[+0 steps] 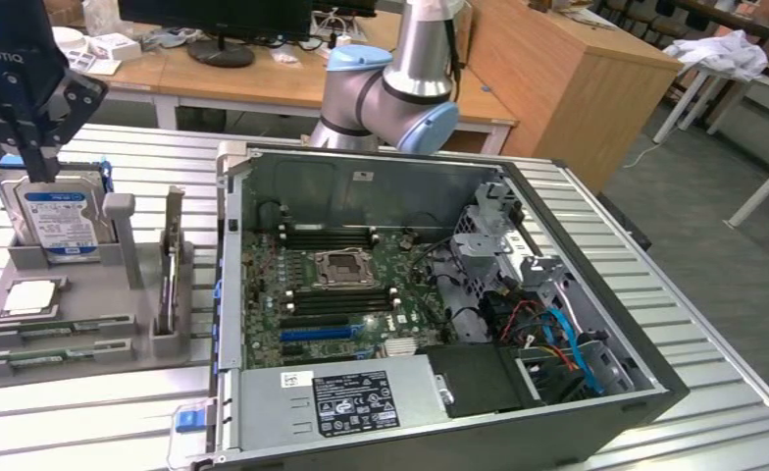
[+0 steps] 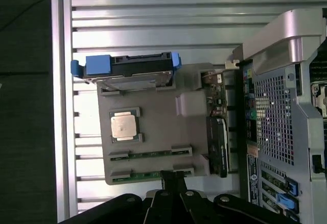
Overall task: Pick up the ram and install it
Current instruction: 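Reach for the ram, then pick up the ram and move it above insertion slot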
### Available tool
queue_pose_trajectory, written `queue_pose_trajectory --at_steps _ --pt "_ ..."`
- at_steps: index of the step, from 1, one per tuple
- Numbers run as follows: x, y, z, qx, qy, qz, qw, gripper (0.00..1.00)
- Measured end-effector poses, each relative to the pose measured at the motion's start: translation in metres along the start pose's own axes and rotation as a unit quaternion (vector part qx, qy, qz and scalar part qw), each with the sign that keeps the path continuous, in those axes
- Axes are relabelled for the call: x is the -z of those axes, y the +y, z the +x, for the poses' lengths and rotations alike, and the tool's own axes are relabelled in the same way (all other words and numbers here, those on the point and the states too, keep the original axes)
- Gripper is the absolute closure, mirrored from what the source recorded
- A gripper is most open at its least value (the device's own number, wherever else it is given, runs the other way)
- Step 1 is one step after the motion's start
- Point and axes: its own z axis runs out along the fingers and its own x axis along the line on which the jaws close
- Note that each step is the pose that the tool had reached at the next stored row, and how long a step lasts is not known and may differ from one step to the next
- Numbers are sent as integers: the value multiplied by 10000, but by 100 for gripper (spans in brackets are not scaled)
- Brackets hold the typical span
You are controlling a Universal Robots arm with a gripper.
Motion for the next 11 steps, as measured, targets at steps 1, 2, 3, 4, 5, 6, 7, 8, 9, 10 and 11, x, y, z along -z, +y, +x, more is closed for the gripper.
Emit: queue_pose_trajectory --at_steps 1,2,3,4,5,6,7,8,9,10,11 --pt "0 -14 0 0 0 0 10000 89" --pt "1 -27 0 -1 0 0 10000 89" --pt "2 -42 0 -1 0 0 10000 89" --pt "2 -57 0 -1 -1 0 10000 89" --pt "3 -69 -1 0 0 0 10000 89" --pt "3 -75 -1 0 0 0 10000 89" --pt "3 -76 -1 -1 -1 0 10000 89" --pt "3 -76 -1 -1 -1 0 10000 89" --pt "3 -77 -2 0 0 0 10000 89" --pt "4 -77 -2 0 0 0 10000 89" --pt "3 -77 -1 0 0 0 10000 89"
